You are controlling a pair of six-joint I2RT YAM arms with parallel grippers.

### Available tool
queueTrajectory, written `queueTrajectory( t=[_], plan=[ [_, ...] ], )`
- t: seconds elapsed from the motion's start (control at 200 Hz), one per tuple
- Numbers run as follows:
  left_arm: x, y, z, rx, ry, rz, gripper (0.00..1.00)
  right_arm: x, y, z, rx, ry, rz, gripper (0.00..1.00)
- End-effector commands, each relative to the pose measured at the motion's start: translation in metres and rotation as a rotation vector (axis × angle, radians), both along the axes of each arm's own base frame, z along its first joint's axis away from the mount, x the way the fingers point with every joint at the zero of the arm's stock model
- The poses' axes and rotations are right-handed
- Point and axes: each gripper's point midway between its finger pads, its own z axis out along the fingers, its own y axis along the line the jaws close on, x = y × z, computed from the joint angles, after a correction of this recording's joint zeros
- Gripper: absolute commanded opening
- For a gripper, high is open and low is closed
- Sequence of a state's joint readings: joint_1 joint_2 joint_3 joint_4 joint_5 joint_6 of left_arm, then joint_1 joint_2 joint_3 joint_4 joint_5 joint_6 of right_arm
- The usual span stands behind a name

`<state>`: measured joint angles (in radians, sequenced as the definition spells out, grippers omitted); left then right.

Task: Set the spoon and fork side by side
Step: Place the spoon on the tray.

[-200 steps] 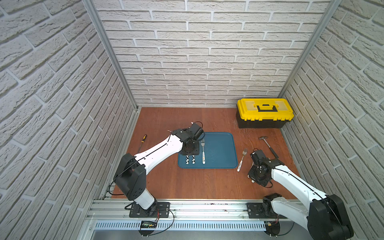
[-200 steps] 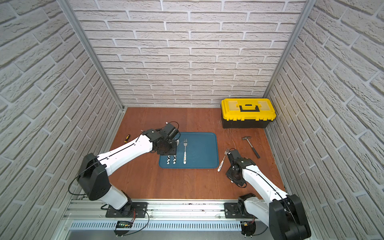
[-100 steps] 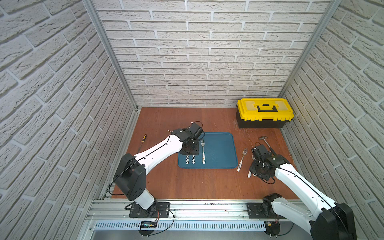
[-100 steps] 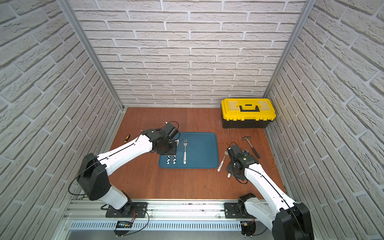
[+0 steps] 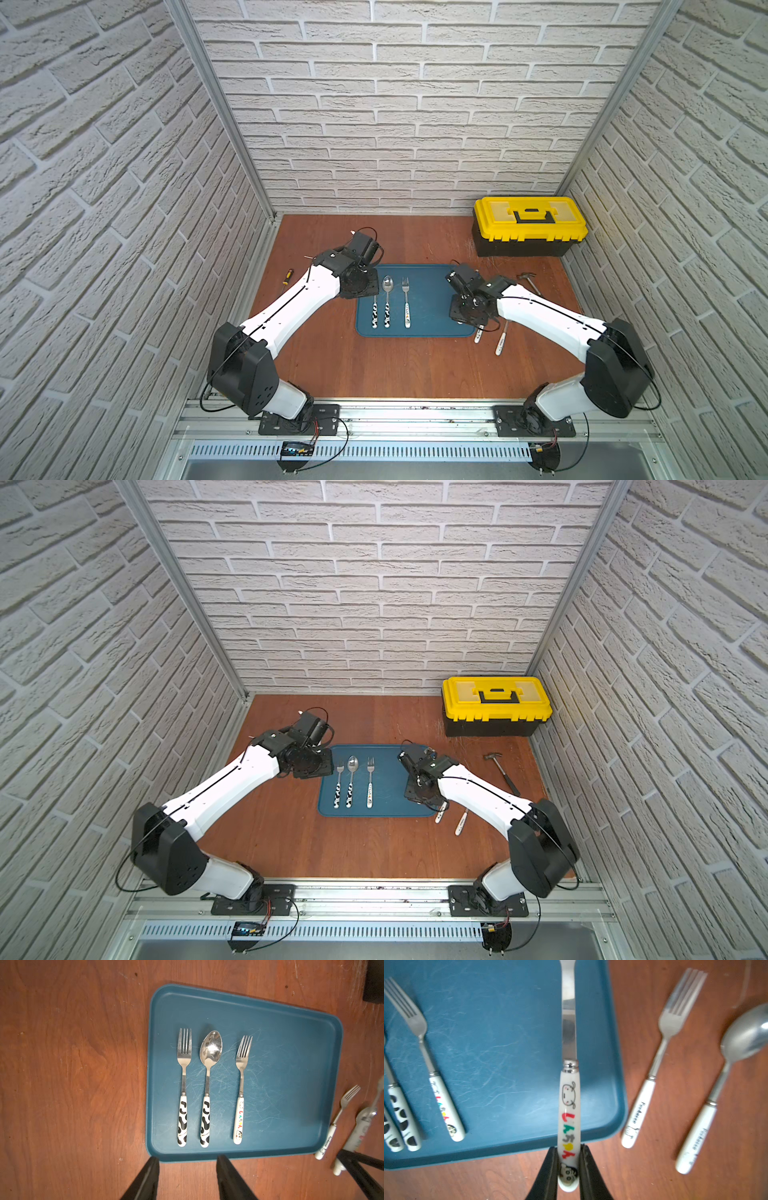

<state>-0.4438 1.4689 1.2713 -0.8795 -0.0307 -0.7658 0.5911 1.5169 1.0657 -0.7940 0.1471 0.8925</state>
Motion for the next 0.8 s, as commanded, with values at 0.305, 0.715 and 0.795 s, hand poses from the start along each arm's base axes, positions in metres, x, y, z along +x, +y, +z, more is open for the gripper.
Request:
queueTrajectory(
  t=[0.305, 0.715, 0.795],
  plan=[
    [-0.016, 0.022, -0.001, 0.008, 0.007, 0.023, 0.50, 0.019, 0.097, -0.026, 0.109, 0.049, 0.154, 0.06],
    [-0.016, 0.022, -0.008, -0.007, 0.018, 0.026, 0.50, 0.017, 0.108, -0.046, 0.089, 0.086, 0.181, 0.06],
    [-0.016, 0.022, -0.008, -0.006, 0.019, 0.025, 0.50, 0.019, 0.108, -0.047, 0.087, 0.083, 0.184, 0.06]
  ],
)
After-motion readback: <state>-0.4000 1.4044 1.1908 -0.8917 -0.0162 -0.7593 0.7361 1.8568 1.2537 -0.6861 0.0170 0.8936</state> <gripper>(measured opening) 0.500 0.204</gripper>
